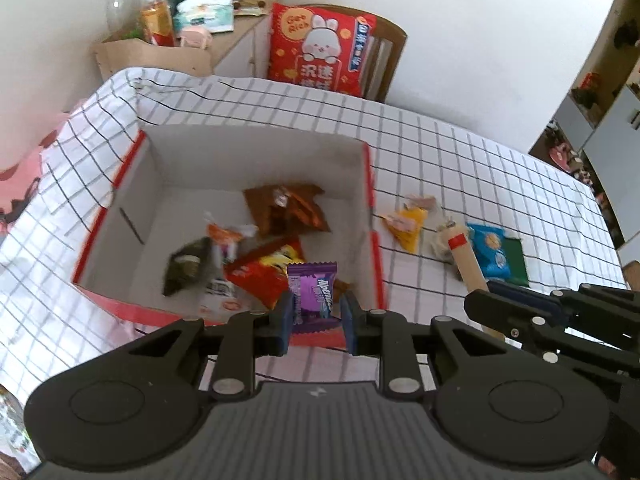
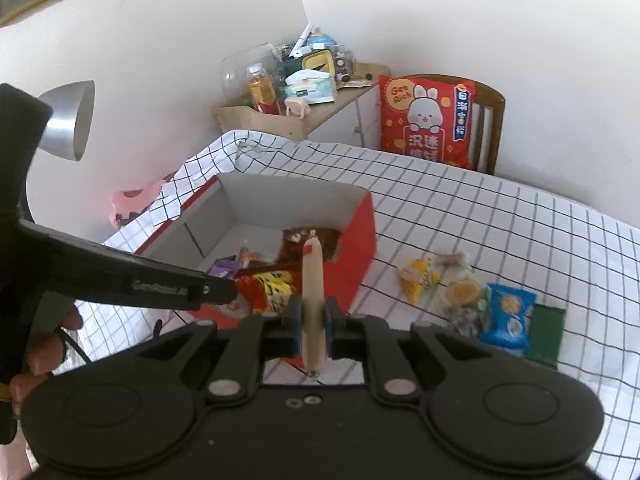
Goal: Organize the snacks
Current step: 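Carry the purple candy and wooden stick over the red box with both tools, then open both tools to drop the purple candy and wooden stick into the box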
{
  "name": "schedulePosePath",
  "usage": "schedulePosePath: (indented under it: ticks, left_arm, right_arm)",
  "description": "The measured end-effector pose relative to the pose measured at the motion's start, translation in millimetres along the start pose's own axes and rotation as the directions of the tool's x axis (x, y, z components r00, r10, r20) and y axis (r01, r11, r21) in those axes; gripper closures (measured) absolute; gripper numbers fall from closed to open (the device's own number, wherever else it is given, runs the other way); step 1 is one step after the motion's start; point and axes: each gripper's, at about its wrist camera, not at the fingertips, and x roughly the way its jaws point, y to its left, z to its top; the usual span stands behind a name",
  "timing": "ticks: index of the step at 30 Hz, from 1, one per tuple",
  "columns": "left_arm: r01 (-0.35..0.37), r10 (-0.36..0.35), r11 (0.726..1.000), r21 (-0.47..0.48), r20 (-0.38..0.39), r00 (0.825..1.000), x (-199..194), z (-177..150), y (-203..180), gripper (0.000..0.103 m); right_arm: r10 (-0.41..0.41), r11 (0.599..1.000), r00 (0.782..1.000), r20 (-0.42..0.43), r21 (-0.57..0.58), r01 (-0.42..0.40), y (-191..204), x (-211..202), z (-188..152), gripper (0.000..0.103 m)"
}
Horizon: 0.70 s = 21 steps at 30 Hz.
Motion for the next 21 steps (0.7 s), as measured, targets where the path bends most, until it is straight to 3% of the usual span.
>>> schedulePosePath:
  ticks: [9, 21]
  left_arm:
    - [-0.078, 0.078, 0.997, -0.018, 0.002, 0.997, 16, 20, 51, 0.078]
    - [-0.165, 0.161, 0.983, -0.086, -0.058, 0.985, 61, 43, 111, 0.078]
  right_arm:
    - [-0.012, 0.999, 0.999, -0.03, -0.033, 0.012, 28, 43, 22, 0.093]
    - [-0.066, 0.997, 0.991, -0.115, -0.059, 0.059, 40, 116, 40, 0.093]
